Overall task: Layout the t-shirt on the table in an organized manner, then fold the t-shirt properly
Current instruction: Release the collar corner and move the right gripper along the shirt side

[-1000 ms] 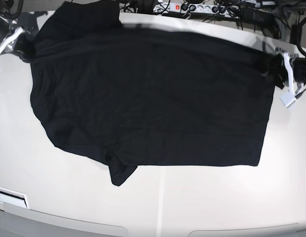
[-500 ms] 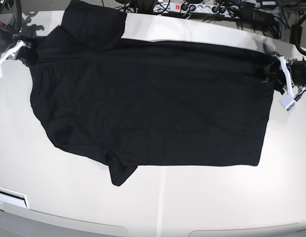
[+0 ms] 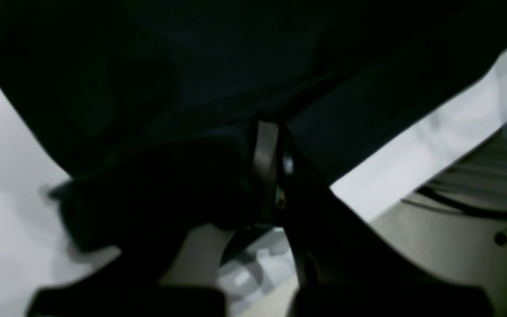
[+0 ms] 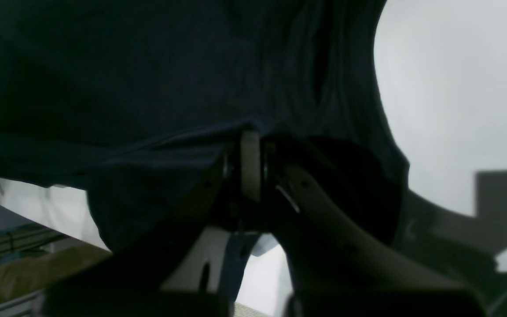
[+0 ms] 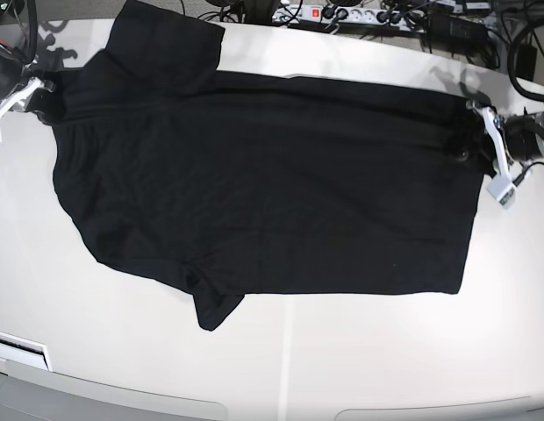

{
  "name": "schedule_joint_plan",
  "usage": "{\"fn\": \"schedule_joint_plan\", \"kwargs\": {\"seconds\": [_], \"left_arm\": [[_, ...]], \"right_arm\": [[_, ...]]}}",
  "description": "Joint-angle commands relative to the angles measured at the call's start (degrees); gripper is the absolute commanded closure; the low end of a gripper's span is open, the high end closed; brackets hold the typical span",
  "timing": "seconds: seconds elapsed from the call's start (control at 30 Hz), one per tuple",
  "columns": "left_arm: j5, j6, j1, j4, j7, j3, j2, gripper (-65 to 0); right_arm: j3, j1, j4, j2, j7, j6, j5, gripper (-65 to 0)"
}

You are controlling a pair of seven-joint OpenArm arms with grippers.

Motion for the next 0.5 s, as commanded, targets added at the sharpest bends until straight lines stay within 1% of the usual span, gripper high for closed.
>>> {"fn": "schedule_joint_plan", "kwargs": {"seconds": [0.0, 0.17, 0.33, 0.4, 0.43, 0.47], "left_arm": [[-1.03, -0.09, -1.38, 0.59, -1.18, -0.66, -1.42, 0.0], [-1.09, -0.11, -3.89, 0.59, -1.16, -0.66, -1.44, 0.0], [-1.09, -0.17, -4.31, 0.57, -1.09, -0.66, -1.42, 0.0], [-1.14, -0.74, -4.33, 0.57, -0.98, -0.66, -1.44, 0.0], [-1.14, -0.76, -4.35, 0.57, -0.98, -0.66, -1.46, 0.0], [-1.14, -0.74, -4.33, 0.57, -0.98, -0.66, -1.46, -6.8]], "right_arm": [[0.44, 0.39, 0.81, 1.14, 1.49, 0.30, 0.87, 0.0], [-1.49, 1.07, 0.81, 1.11, 1.49, 0.30, 0.61, 0.0], [-4.42, 3.04, 0.81, 1.14, 1.55, 0.30, -3.54, 0.0], [-4.96, 3.76, 0.81, 1.14, 1.55, 0.30, -5.05, 0.0], [-4.96, 4.09, 0.81, 1.22, 1.51, 0.30, -5.29, -2.2], [-4.96, 4.22, 0.81, 1.51, 1.51, 0.30, -5.35, -9.6]]}}
